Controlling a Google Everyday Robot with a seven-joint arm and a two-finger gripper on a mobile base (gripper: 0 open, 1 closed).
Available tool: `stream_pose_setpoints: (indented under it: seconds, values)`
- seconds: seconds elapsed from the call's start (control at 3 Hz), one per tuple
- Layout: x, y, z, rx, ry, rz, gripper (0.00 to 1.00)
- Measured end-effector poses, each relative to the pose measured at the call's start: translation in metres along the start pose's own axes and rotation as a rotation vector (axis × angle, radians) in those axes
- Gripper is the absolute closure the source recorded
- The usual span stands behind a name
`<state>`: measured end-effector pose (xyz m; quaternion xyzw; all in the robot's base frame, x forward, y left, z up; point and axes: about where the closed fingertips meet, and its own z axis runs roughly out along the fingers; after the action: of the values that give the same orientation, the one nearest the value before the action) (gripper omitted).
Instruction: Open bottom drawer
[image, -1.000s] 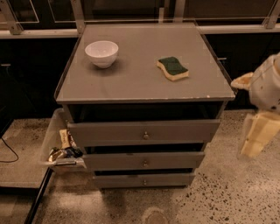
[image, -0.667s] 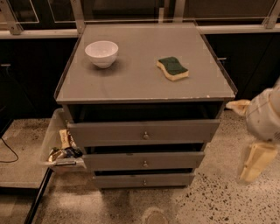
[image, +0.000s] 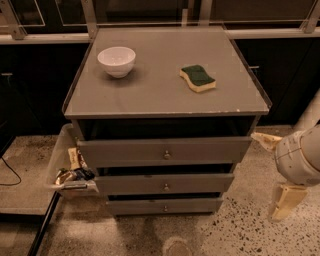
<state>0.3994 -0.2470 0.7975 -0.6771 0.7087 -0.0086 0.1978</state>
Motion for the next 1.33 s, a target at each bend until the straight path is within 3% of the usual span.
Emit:
stream_pose_setpoints:
  seconds: [0.33,0.67,1.0,1.33]
  values:
    - [-0.002,0.003,-0.003,-0.019,0.002,0.026,0.0]
    - [0.002,0.015,0.027,-0.066,-0.032,0.048,0.0]
    - [0.014,0.035,0.092,-0.12,-0.075,0.073,0.0]
    - [0.032,0.044,0.168,-0.125,-0.114,0.083,0.0]
